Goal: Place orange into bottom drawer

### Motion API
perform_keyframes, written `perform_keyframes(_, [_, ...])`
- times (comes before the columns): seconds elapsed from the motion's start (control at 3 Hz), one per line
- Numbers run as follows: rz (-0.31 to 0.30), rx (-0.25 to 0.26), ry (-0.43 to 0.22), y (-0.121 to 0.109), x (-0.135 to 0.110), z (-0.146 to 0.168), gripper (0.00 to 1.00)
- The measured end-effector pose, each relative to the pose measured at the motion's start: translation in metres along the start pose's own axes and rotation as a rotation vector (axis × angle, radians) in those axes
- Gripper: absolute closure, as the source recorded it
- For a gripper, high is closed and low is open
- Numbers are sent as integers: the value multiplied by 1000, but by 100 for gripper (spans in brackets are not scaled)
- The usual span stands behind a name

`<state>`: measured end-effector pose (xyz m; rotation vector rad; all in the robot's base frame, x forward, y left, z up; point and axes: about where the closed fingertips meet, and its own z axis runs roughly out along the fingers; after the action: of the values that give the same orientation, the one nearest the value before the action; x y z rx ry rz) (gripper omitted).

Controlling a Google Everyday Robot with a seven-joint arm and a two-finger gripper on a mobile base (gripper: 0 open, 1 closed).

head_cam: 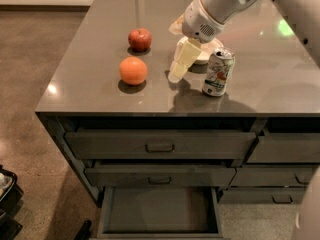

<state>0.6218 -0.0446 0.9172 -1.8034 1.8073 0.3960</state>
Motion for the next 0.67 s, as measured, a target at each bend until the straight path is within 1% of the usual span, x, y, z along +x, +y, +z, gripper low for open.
perform_keyframes(0.33, [11,-11,-54,-14,-2,20,0])
perform_keyframes(0.67, [18,-43,-97,-21,-9,42,0])
